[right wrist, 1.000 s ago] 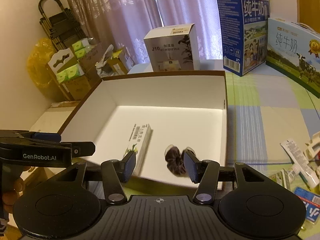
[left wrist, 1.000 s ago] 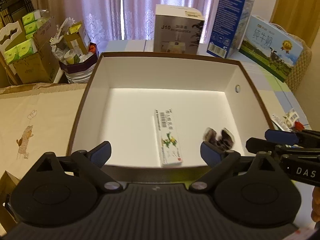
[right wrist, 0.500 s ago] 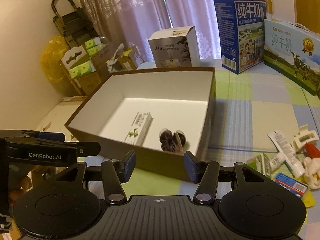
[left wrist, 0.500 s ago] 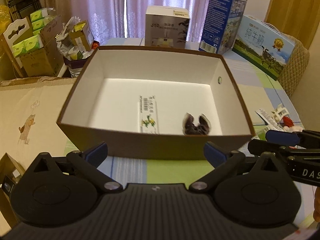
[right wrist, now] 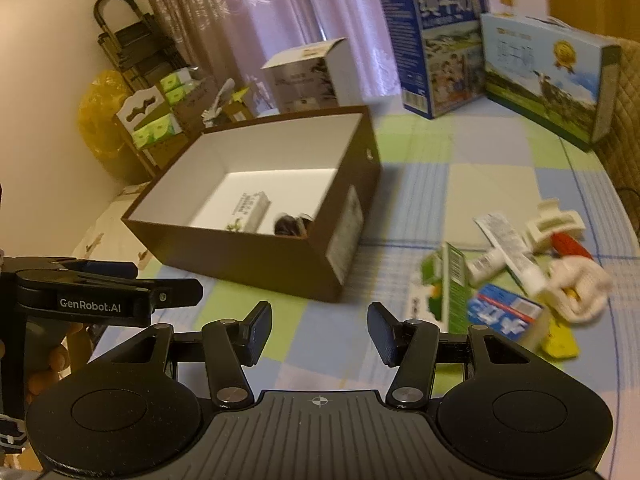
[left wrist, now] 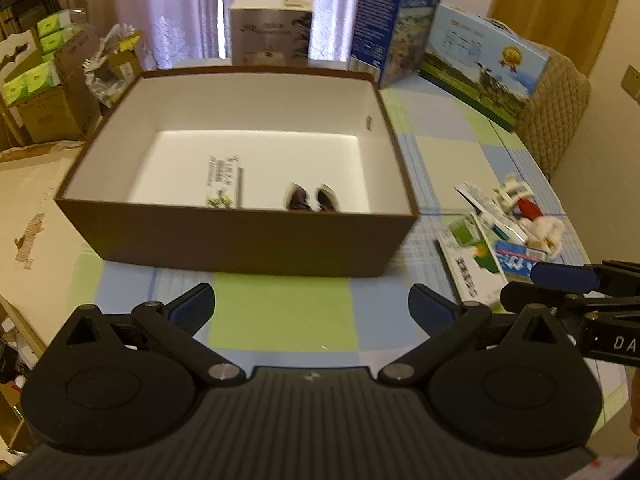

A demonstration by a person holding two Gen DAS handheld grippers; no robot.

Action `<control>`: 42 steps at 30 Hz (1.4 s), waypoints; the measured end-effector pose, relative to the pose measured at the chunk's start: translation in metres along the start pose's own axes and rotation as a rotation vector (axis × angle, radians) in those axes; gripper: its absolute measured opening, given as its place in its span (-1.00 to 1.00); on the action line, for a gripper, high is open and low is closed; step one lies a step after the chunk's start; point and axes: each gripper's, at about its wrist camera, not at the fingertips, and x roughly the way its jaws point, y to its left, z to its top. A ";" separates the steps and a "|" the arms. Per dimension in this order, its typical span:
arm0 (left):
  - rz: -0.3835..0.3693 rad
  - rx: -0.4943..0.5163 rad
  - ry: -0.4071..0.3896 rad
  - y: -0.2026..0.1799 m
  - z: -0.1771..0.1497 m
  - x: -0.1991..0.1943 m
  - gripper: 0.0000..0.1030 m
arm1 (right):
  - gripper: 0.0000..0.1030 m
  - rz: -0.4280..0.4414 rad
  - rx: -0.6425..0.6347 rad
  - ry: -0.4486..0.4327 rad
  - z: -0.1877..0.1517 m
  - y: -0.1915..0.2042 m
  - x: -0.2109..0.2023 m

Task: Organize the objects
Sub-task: 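Withdraw both tools from the box back toward the pile, then grasp the green box with the left tool while the right tool grasps the blue toothpick box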

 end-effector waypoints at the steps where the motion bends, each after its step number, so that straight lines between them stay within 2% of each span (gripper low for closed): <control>1: -0.006 0.005 0.007 -0.005 -0.001 0.002 0.97 | -0.02 -0.003 0.006 0.001 -0.002 -0.004 -0.002; 12: -0.092 0.043 0.075 -0.049 -0.008 0.029 0.96 | -0.02 -0.068 0.081 0.016 -0.020 -0.047 -0.026; 22: -0.153 0.043 0.082 -0.087 -0.008 0.056 0.89 | -0.02 -0.163 0.169 0.017 -0.032 -0.094 -0.045; 29: -0.154 0.096 0.112 -0.123 -0.002 0.081 0.82 | -0.02 -0.217 0.229 0.023 -0.036 -0.130 -0.054; 37: -0.137 0.244 0.124 -0.172 -0.010 0.105 0.80 | -0.02 -0.238 0.279 0.018 -0.040 -0.160 -0.064; 42: -0.085 0.315 0.125 -0.193 -0.015 0.123 0.71 | -0.02 -0.254 0.313 0.017 -0.044 -0.178 -0.071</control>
